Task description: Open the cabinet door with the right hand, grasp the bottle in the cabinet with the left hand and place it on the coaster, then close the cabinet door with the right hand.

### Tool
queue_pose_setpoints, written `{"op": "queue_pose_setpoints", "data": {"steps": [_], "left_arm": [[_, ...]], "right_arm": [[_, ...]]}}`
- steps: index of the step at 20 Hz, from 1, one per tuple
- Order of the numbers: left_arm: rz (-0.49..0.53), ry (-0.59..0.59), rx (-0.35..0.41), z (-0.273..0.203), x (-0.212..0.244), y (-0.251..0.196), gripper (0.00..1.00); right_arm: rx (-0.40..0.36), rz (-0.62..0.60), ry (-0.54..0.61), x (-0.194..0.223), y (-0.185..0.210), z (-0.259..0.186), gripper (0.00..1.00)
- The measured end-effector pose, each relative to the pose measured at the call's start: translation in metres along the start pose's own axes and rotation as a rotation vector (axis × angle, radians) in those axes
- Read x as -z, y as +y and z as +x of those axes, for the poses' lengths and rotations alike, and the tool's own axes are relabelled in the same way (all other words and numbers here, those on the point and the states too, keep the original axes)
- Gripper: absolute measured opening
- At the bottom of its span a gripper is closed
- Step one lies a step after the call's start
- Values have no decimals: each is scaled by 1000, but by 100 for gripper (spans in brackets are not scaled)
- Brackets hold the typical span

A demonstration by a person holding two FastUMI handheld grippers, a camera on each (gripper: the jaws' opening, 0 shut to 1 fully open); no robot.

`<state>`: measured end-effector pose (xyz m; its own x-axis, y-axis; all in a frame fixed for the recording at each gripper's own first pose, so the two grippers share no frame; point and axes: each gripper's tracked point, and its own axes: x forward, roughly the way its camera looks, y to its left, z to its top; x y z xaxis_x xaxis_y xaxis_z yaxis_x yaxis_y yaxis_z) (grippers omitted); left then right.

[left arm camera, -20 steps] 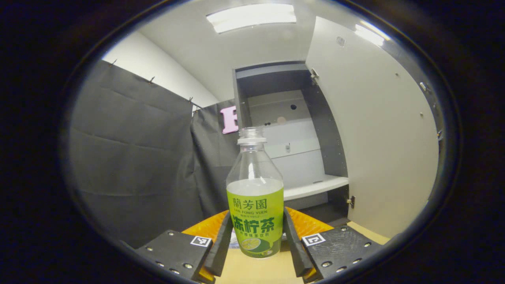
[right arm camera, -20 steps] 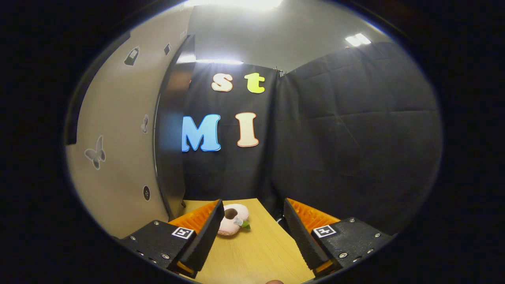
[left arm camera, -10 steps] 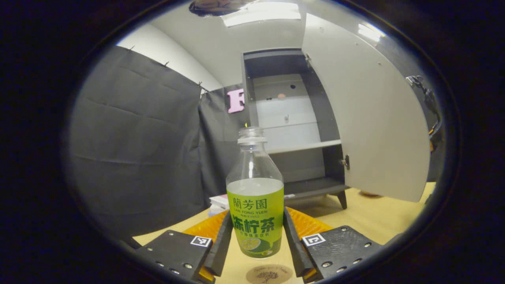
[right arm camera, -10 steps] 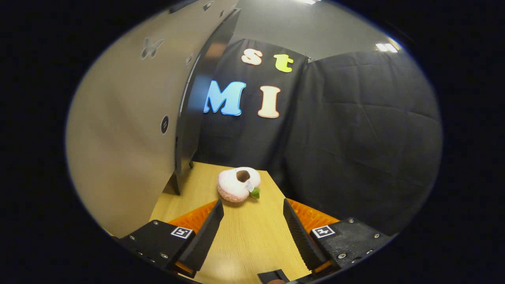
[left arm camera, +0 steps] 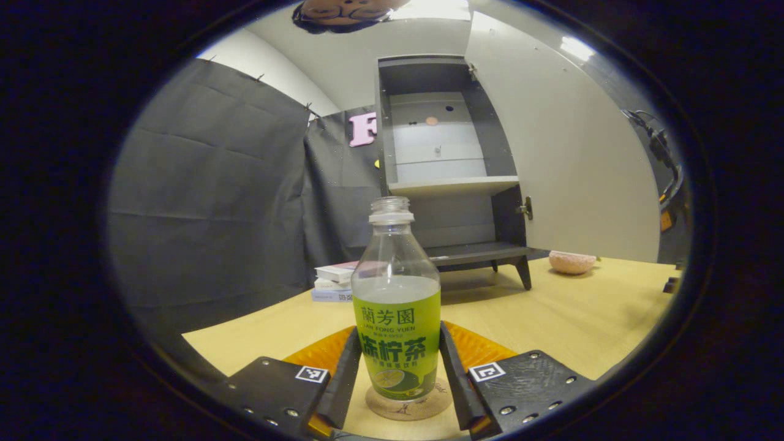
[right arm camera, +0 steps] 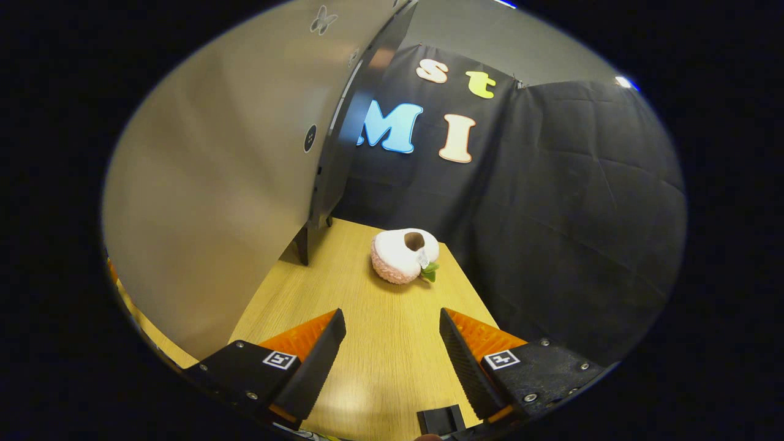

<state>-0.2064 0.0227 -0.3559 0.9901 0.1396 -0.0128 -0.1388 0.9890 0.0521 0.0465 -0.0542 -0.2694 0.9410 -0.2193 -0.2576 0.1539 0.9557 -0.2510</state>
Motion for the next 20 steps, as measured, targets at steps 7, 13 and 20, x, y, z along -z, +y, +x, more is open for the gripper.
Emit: {"op": "queue_pose_setpoints", "data": {"steps": [7,13,20], "left_arm": [[-12,-23,44,-1,-5,-10,91],[-22,-37,17,3,-25,5,91],[-11,-76,27,13,-101,12,91]], "right_arm": [[-27,-47,-14,-2,8,-4,95],[-15,-29,-9,1,-1,-11,95],[45,31,-19,-14,-36,-26,95]]}}
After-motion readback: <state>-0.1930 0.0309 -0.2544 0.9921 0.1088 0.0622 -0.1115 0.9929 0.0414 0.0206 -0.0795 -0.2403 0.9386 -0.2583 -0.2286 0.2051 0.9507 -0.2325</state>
